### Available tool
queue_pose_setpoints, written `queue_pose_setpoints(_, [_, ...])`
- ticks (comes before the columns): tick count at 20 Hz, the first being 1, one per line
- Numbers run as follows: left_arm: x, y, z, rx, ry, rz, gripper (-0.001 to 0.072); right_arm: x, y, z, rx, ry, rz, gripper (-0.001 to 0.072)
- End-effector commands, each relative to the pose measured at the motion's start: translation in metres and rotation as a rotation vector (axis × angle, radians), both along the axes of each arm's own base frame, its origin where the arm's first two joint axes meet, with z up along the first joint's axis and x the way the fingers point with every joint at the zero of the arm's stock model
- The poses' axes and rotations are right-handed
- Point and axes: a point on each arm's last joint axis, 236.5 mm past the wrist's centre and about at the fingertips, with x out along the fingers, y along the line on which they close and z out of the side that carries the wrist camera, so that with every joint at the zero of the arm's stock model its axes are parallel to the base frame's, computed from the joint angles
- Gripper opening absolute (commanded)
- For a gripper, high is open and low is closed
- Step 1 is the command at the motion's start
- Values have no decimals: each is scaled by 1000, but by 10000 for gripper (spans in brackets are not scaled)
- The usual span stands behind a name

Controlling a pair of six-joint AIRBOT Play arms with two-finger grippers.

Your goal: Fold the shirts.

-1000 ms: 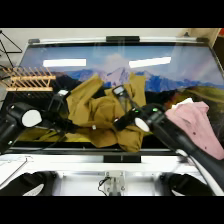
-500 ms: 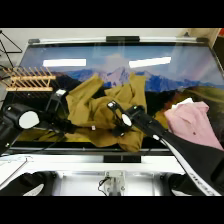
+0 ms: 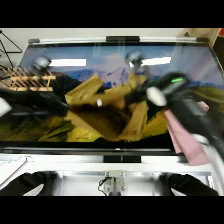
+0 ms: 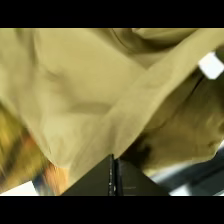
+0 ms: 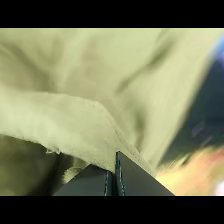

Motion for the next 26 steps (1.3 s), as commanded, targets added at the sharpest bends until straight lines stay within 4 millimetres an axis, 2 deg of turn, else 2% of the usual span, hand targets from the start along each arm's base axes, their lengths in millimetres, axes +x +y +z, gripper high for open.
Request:
queue_pose_setpoints(1, [-3, 7, 114, -69, -239, -20, 35, -27, -38, 139, 227, -281, -98, 60])
queue_pose_setpoints(2, [-5, 8, 135, -93, -285, -19, 35, -43, -39, 150, 275, -284, -90, 60])
queue_pose_setpoints(3, [-7, 9, 146, -106, -309, -19, 35, -57, -37, 151, 305, -255, -85, 60])
queue_pose_setpoints(4, [-7, 9, 146, -105, -308, -19, 35, -68, -34, 143, 309, -205, -86, 60])
queue_pose_setpoints(5, [-7, 9, 137, -89, -280, -20, 35, -77, -32, 131, 294, -147, -93, 60])
queue_pose_setpoints(6, [-7, 9, 122, -65, -237, -22, 35, -79, -28, 115, 270, -96, -106, 60])
queue_pose_setpoints(8, [-5, 10, 79, 1, -123, -25, 36, -72, -21, 81, 212, -20, -129, 60])
queue_pose_setpoints(13, [6, 17, -49, 165, 148, 19, 39, -32, 7, -17, 34, 134, -139, 61])
queue_pose_setpoints(15, [8, 16, -91, 178, 237, 69, 41, -16, 22, -46, 3, 162, -130, 61])
queue_pose_setpoints(16, [8, 14, -105, 186, 275, 80, 44, -12, 27, -56, -2, 175, -125, 61])
queue_pose_setpoints(17, [9, 14, -112, 196, 292, 79, 47, -11, 32, -65, -5, 194, -122, 61])
queue_pose_setpoints(19, [15, 16, -111, 202, 274, 85, 94, -11, 34, -72, -8, 213, -121, 61])
queue_pose_setpoints(20, [17, 19, -108, 210, 266, 79, 259, -11, 34, -72, -11, 214, -119, 61])
queue_pose_setpoints(21, [17, 25, -105, 229, 265, 63, 582, -12, 34, -72, -16, 215, -114, 61])
queue_pose_setpoints(22, [20, 41, -100, 268, 263, 73, 672, -12, 33, -72, -19, 216, -111, 61])
queue_pose_setpoints(24, [33, 93, -83, 379, 236, 136, 671, -13, 32, -73, -24, 222, -112, 61])
queue_pose_setpoints(26, [53, 150, -60, 402, 190, 245, 672, -17, 33, -75, -21, 238, -111, 61])
